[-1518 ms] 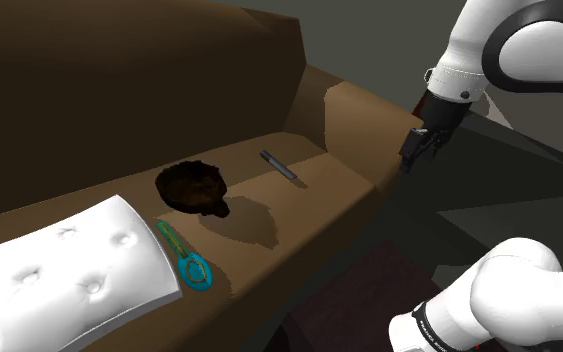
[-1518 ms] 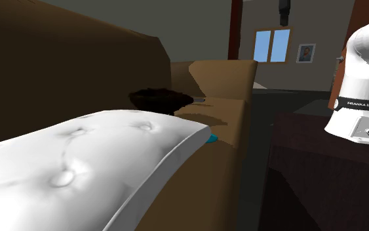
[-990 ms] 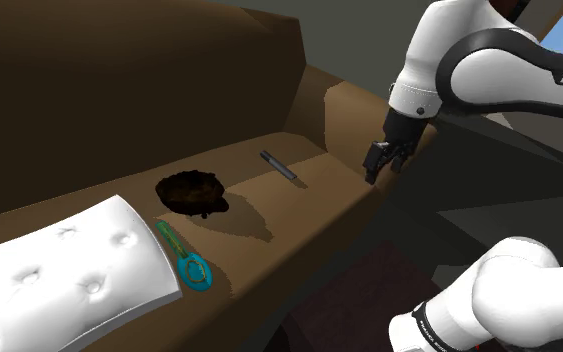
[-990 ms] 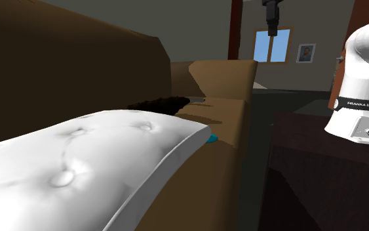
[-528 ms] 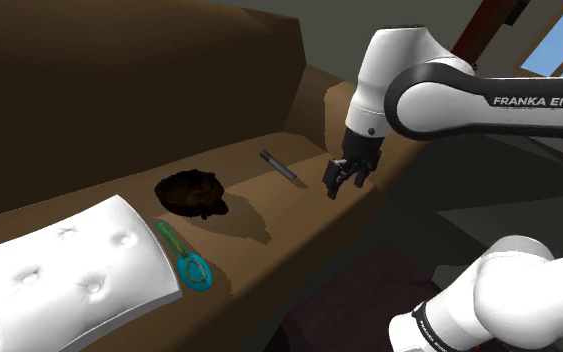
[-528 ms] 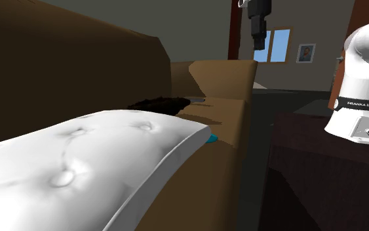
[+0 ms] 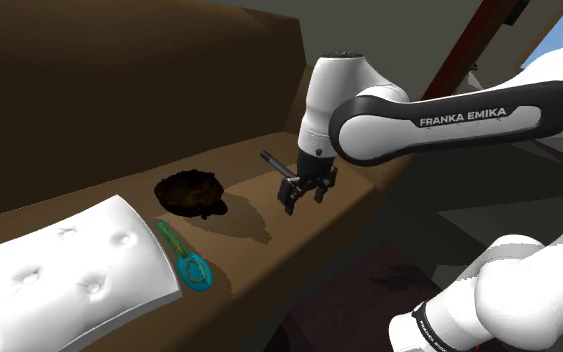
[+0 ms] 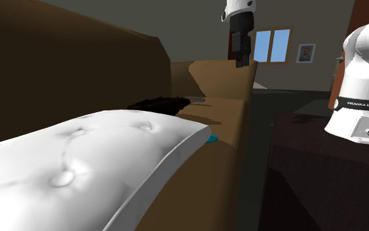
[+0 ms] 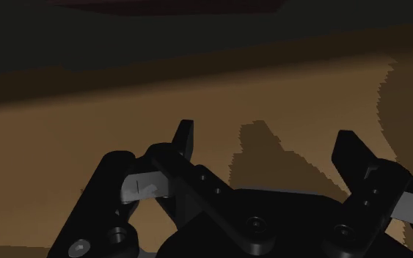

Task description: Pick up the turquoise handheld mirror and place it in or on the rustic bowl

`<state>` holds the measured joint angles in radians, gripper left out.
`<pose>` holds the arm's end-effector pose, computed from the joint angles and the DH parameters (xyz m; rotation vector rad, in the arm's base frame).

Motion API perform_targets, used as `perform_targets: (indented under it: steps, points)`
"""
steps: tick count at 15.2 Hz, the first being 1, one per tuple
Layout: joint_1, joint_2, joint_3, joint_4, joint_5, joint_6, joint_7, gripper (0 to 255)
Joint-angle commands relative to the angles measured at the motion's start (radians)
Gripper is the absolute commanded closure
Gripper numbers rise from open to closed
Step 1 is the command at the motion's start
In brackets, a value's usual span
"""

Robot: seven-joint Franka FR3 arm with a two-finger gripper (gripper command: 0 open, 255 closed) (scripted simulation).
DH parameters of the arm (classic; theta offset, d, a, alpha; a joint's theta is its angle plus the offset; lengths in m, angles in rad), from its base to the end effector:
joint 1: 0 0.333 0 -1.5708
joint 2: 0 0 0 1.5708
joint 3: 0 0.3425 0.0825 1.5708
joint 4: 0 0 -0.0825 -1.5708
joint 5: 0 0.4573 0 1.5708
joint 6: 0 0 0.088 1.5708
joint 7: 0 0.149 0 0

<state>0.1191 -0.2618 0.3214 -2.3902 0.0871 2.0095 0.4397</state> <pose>0.4439 0.2144 0.3481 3.0756 -0.0877 -0.1778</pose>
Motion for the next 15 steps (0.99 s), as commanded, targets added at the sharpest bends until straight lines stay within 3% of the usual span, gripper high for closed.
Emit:
perform_targets:
  steps: [1, 9, 15]
  points:
    - [0.006, 0.076, 0.024, 0.039, -0.007, 0.04, 0.036, 0]
    - [0.049, 0.377, 0.084, 0.215, -0.088, 0.164, 0.188, 0]
    - [0.116, 0.607, 0.086, 0.398, -0.173, 0.207, 0.292, 0]
